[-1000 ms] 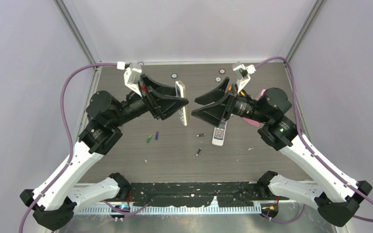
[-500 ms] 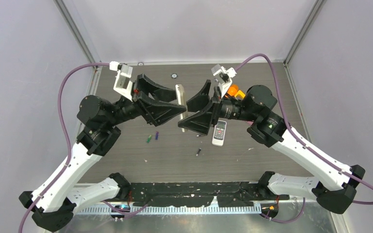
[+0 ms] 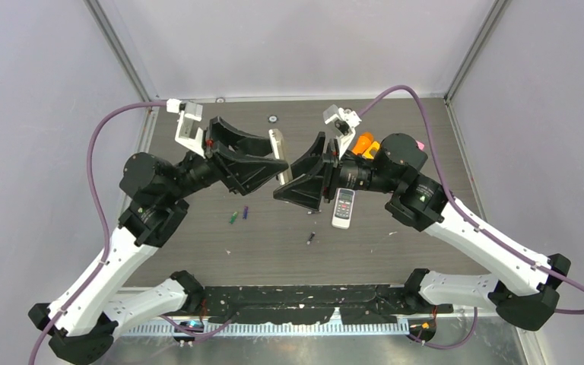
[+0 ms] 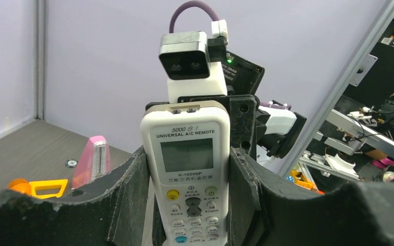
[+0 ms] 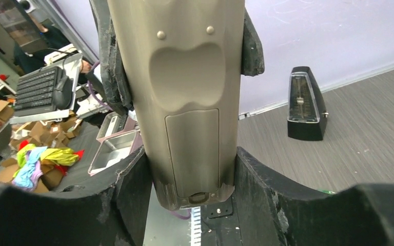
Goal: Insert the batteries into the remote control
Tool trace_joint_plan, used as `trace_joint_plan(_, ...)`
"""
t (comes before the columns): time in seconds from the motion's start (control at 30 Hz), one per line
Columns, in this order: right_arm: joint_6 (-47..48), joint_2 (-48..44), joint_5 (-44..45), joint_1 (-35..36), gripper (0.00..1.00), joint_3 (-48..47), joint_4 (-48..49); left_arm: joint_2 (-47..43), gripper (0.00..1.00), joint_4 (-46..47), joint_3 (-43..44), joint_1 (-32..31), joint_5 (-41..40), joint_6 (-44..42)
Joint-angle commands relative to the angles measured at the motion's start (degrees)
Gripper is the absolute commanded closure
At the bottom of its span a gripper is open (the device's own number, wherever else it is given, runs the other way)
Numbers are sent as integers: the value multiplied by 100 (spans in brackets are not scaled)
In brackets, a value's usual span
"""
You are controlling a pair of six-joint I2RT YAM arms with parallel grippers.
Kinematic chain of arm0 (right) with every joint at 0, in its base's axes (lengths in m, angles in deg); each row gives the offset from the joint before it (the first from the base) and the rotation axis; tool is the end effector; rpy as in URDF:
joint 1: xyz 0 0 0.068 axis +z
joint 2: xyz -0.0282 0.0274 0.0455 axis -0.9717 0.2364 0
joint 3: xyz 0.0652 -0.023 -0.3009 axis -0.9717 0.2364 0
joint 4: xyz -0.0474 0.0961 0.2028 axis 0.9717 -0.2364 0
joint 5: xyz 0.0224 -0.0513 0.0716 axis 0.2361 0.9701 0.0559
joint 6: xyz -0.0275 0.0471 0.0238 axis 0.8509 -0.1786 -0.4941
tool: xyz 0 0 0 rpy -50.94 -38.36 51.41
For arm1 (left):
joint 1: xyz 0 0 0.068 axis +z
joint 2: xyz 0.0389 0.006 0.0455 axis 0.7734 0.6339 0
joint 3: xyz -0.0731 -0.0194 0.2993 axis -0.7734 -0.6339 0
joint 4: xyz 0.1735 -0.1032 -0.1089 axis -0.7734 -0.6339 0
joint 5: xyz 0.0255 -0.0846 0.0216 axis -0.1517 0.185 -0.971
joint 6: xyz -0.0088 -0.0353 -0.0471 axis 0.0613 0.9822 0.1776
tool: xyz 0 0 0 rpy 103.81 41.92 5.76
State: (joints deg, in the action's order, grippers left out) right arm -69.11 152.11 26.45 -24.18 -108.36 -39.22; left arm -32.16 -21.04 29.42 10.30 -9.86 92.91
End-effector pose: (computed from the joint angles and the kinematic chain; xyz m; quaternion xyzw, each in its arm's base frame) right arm 0.0995 0.1675 0.4919 -0.3507 0.5507 0.6126 0.4454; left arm 0.0759 -0.0951 0.5151 0.2539 0.4955 -0.6214 0.5513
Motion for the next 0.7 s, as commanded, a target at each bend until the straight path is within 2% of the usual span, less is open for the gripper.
trace_joint_plan(0.0,637,28,873,140,73,-395,-829,-93,34,37,-48,-9,-342,-238)
trace_joint_plan(0.07,1073,56,1296,260,74,-550,-1288,-119,15,-263,-13,-11,-516,-288)
trace_joint_plan(0.17,1937,96,2176,520,75,-702,-1829,-195,4,-1100,133,-8,-1100,-393)
trace_joint_plan(0.3,2733,166,3134,853,78,-698,-2227,-141,4,-2093,429,-8,-1528,-400)
trace_joint_plan(0.53,3396,309,4351,1074,82,-542,-2306,163,12,-4463,1259,35,-2493,-166)
trace_joint_plan(0.67,3727,323,4533,1110,82,-450,-2247,370,17,-5191,1498,142,-2150,-38)
